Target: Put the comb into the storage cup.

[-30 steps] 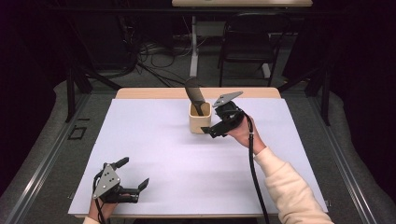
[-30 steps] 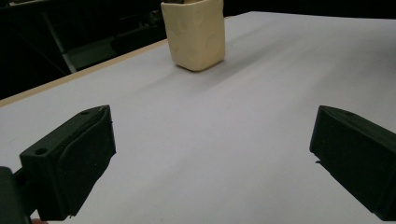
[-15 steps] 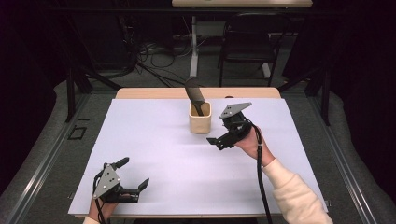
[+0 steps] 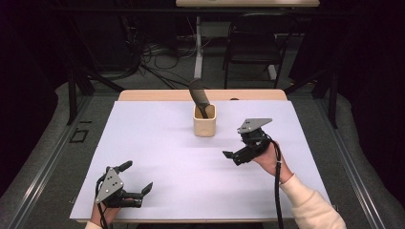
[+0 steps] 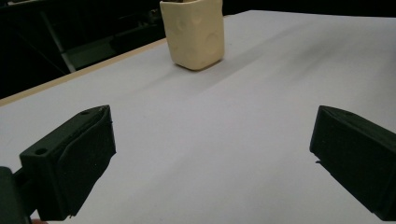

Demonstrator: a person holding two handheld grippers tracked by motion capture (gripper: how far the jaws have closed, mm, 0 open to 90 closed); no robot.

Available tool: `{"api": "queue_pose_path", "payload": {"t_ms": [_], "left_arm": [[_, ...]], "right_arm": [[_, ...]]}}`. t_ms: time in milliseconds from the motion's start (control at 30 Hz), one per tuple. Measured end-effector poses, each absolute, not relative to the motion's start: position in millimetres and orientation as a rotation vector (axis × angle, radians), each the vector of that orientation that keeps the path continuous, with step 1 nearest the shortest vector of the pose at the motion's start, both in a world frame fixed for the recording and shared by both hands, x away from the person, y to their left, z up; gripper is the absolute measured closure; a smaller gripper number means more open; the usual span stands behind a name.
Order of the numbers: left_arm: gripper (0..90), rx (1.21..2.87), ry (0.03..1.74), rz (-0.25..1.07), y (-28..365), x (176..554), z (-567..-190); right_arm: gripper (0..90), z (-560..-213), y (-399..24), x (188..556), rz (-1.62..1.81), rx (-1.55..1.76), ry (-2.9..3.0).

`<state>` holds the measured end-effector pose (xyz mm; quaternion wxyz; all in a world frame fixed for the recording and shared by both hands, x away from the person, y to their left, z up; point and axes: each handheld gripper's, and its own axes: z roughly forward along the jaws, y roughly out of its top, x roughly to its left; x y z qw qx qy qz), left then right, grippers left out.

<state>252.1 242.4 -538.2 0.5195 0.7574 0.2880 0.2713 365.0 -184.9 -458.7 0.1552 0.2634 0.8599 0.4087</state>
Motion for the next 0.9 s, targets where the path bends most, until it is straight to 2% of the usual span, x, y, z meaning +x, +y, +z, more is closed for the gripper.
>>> {"api": "queue_pose_path", "payload": {"t_ms": [900], "left_arm": [[0.1,1.819,0.693,0.657,242.4,252.0,-538.0]], "right_arm": [[0.0,-494.1,-220.7,318.4,1.145,0.798,2.467]]}}
